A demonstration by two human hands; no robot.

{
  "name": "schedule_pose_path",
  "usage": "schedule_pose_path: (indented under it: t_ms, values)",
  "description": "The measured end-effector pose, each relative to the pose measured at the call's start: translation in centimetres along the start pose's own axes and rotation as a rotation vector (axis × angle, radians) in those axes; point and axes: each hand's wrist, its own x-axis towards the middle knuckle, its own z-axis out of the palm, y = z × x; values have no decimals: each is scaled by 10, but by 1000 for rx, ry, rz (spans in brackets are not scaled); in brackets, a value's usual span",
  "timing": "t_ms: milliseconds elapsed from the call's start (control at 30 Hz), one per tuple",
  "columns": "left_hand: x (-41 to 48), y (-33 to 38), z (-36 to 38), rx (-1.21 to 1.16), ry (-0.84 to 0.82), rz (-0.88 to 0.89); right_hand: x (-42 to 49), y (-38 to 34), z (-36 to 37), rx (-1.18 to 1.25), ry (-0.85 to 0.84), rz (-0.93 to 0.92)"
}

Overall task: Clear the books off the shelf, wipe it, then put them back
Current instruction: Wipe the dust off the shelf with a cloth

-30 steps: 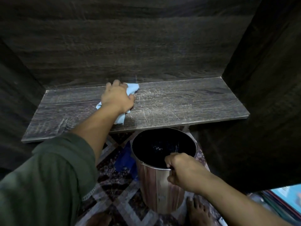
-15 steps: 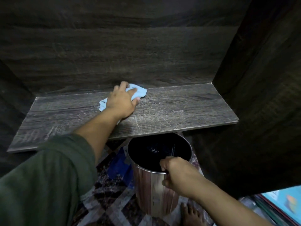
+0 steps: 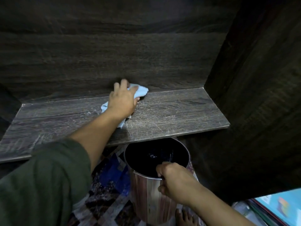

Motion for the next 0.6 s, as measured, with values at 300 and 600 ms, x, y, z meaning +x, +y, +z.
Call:
schedule_pose_path:
  t_ms: [300,600]
  values:
    - [-20,-16,-25,-249,-323,108,-4,-1,-5,-2,17,-5]
    - [-116,-124,-20,-45,11,-380,-17,12,-4,-4,40,-22]
